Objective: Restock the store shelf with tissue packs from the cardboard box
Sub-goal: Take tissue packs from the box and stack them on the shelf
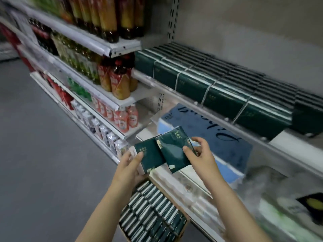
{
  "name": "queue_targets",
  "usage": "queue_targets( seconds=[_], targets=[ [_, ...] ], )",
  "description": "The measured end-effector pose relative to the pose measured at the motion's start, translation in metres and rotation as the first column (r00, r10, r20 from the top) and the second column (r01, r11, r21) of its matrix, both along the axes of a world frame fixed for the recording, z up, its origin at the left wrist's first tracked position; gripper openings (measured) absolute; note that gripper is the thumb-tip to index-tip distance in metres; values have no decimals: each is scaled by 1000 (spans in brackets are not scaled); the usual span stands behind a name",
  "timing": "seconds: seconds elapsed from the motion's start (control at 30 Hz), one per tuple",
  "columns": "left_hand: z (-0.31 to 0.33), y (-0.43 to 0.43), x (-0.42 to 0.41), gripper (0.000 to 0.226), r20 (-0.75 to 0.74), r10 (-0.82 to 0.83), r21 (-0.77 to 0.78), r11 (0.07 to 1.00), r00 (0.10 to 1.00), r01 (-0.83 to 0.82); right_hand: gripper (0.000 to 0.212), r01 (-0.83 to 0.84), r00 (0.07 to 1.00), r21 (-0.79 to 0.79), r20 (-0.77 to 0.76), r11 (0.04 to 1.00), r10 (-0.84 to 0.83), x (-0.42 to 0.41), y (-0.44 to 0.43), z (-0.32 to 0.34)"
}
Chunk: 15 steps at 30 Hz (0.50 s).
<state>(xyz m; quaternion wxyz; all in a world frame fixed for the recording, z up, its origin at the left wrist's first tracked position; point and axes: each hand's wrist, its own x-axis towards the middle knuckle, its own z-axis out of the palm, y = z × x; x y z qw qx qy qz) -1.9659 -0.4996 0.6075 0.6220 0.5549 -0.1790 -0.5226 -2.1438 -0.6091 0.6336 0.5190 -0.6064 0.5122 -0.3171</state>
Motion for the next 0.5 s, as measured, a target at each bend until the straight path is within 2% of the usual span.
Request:
queue_targets(
  seconds=[0.13, 0.27, 0.37, 0.5],
  targets=[
    [18, -16, 16, 33, 22, -62, -37, 997, 998, 63, 43, 37, 998, 37, 50, 999, -39, -1, 0, 23],
    [33, -29, 36, 29, 35, -106, -82, 991, 994, 108, 35, 139, 975, 51, 167, 989, -146, 8, 2, 32],
    [44, -37, 51, 39, 30, -124, -117, 985, 992, 127, 26, 231, 941, 22, 249, 973, -229, 16, 4, 44],
    [58, -47, 62, 38, 77, -204, -162, 963, 976, 214, 30, 277, 902, 1, 343, 961, -260, 22, 7, 54]
  ],
)
